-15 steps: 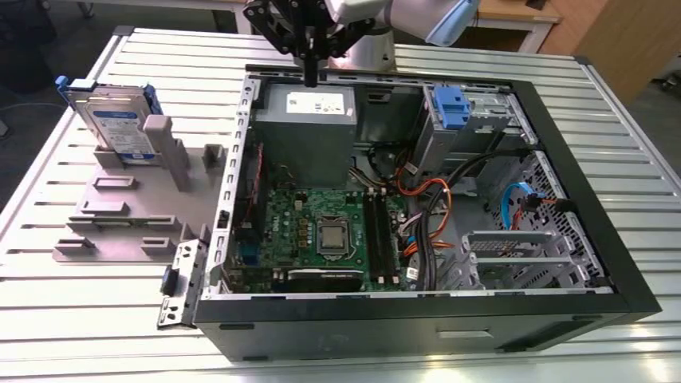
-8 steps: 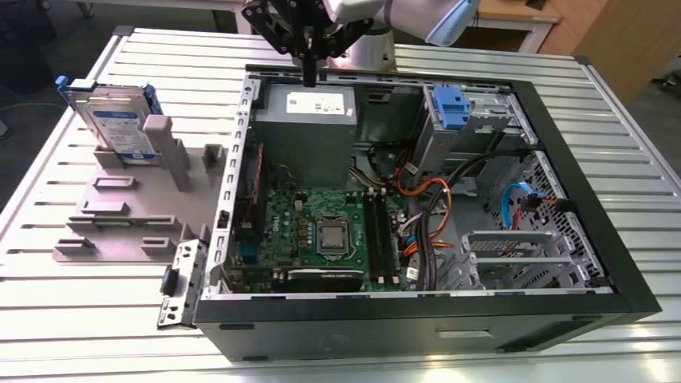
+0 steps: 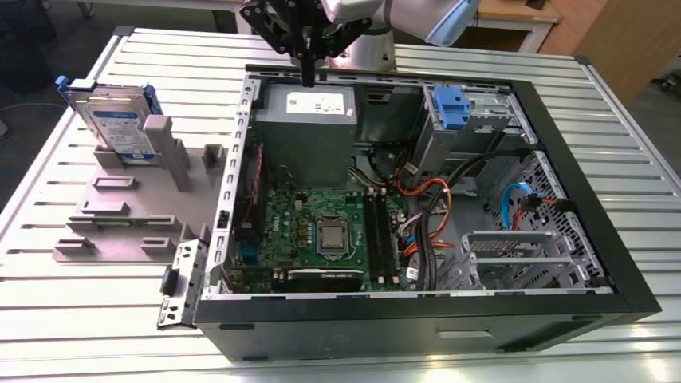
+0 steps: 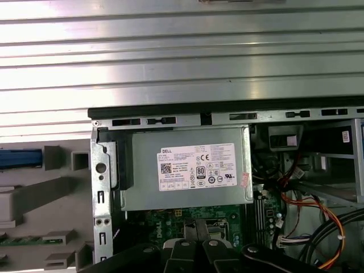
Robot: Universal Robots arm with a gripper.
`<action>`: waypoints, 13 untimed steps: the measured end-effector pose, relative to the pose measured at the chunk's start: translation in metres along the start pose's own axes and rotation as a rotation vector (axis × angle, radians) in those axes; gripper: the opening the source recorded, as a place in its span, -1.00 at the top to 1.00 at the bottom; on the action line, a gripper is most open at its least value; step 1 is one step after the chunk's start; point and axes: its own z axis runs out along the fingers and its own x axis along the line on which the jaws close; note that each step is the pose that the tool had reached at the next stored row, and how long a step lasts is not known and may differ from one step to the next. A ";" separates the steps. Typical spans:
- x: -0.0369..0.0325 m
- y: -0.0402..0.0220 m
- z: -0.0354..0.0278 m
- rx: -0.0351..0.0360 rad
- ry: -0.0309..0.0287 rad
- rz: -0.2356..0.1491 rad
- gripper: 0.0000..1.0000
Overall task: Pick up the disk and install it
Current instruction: 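Reach for the disk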
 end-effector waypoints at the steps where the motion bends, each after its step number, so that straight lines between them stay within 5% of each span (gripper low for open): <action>1: 0.0002 0.0000 0.0000 0.0000 -0.0001 0.000 0.79; 13: 0.0045 -0.0003 -0.0001 0.0000 0.0000 0.000 0.79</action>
